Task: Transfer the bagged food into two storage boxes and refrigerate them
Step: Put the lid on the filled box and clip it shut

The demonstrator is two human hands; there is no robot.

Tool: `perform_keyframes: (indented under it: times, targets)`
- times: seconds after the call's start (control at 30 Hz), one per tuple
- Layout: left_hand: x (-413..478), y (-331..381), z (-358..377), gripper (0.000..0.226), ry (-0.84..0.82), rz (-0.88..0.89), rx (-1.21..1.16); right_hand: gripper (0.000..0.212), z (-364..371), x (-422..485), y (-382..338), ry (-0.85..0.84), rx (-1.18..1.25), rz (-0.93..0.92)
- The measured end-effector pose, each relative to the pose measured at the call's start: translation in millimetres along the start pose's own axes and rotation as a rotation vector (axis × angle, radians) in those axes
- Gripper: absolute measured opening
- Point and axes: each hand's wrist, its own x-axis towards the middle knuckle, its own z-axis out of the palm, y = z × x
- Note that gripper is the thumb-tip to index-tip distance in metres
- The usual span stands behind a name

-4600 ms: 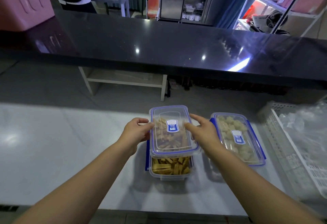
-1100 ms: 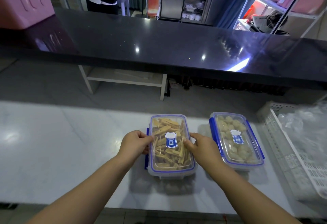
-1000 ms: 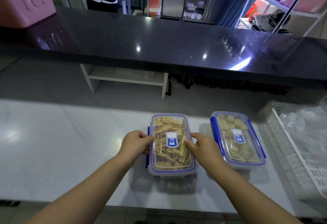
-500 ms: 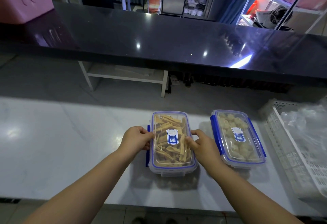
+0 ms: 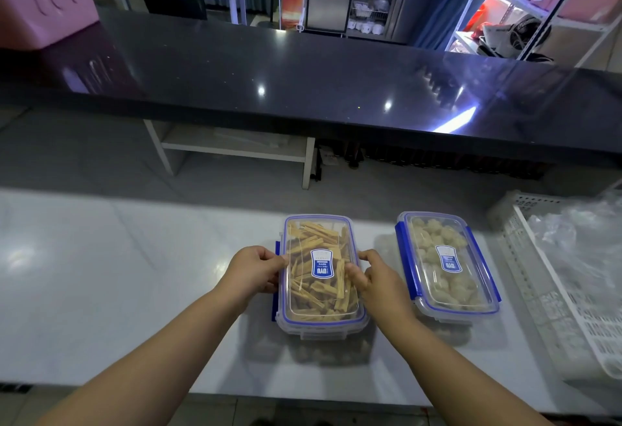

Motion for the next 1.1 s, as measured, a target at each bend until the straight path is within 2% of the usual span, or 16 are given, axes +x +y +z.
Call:
perform_keyframes:
  times: [0.07, 0.13, 0.23, 0.3, 0.43, 0.5, 0.67, 0.87, 0.97, 1.1]
  targets:
    - [-1.2, -1.5, 1.2, 0.021, 0.006, -0.005, -0.016, 0.035, 1.9, 0.5, 1.4, 0.041, 0.025, 0.002]
    - [-1.9, -2.7, 1.2, 0.024, 0.025, -0.023, 0.007, 0.045, 4.2, 1.9, 3.4, 0.082, 0.046, 0.038]
    - [-2.7, -0.5, 1.5, 0.033, -0.035, -0.121, -0.002, 0.060, 6.9, 7.3, 5.6, -0.033, 0.206, 0.203]
    - [-3.4, 1.9, 1.5, 0.032, -0.078, -0.162, -0.032, 0.056, 7.4, 9.6, 6.5, -0.104, 0.295, 0.269]
    - [-2.4, 1.1, 1.0, 0.026, -0.021, -0.102, -0.066, 0.031, 5.1, 10.6, 10.3, -0.043, 0.375, 0.228]
    - [-3.1, -0.3, 2.3, 0.020, 0.028, -0.018, -0.100, 0.026, 3.9, 10.9, 9.8, -0.043, 0.348, 0.190]
    - [-7.7, -2.7, 8.3, 0.018, 0.107, 0.129, -0.063, 0.030, 1.5, 10.7, 6.9, -0.044, 0.222, 0.127]
    - [-6.3, -1.9, 11.6, 0.015, 0.165, 0.228, 0.171, 0.030, -0.6, 10.2, -0.4, -0.039, 0.082, 0.066]
    - [-6.1, -2.7, 14.8, 0.028, 0.215, 0.267, 0.335, 0.030, -1.1, 8.6, -1.9, -0.039, 0.058, 0.050]
    - [-7.6, -4.4, 15.1, 0.032, 0.223, 0.286, 0.373, 0.030, -2.0, 7.3, -4.5, -0.041, 0.042, 0.057]
